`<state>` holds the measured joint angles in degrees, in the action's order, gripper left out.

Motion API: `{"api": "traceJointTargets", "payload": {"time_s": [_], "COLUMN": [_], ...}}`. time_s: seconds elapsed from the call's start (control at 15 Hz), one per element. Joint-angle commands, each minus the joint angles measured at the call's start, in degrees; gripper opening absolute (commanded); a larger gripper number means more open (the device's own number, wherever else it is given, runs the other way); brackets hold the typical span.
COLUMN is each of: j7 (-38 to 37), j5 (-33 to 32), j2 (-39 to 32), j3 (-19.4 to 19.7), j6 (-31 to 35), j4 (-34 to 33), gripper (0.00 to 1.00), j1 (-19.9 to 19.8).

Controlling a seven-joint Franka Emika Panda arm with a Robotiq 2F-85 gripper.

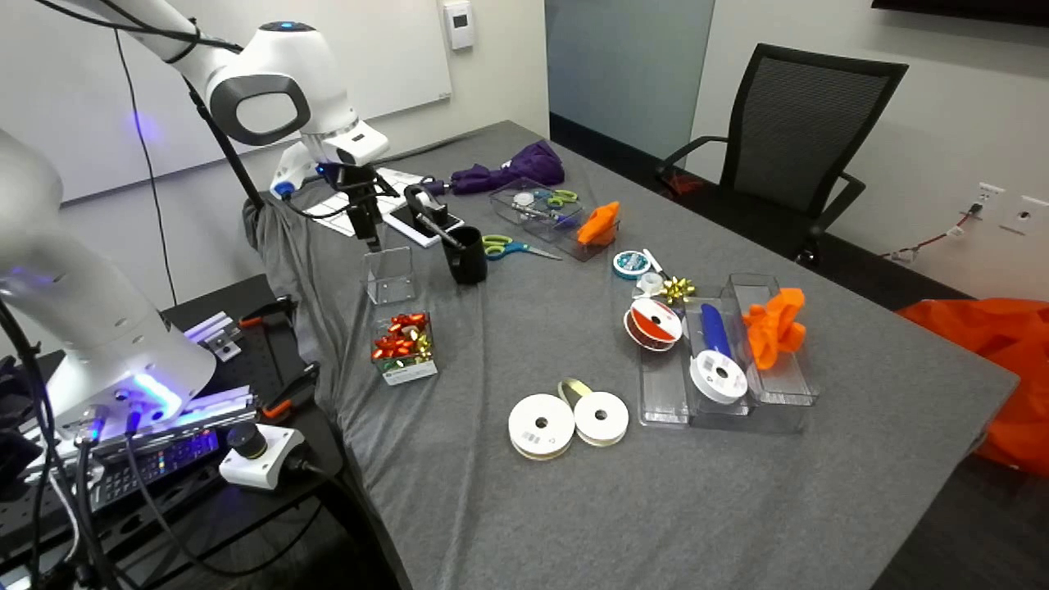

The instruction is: Move the container to the right

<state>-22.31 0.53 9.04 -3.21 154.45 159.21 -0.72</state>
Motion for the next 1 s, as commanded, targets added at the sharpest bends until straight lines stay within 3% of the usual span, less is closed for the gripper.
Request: {"api": "traceJointTargets", "payload": {"time_s": [0.0, 0.27, 0.4, 0.53, 0.93], "j7": [-3.6, -10.9, -12.3, -13.5, -13.2], "j5": [-5.3, -15.3, -17.3, -19.0, -18.9], "j2": [-4.7, -9.5, -12.3, -14.9, -22.5], "j3": [-0.9, 0.0, 1.3, 2.9, 2.4], "j6": [4.6, 7.9, 10.1, 12.1, 19.9], "j4": [0.0, -0.3, -0.5, -0.9, -1.9], "gripper": [1.00, 1.00, 1.00, 1.00, 1.00], "j1": [-2.1, -2.9, -2.0, -0.9, -1.6]}}
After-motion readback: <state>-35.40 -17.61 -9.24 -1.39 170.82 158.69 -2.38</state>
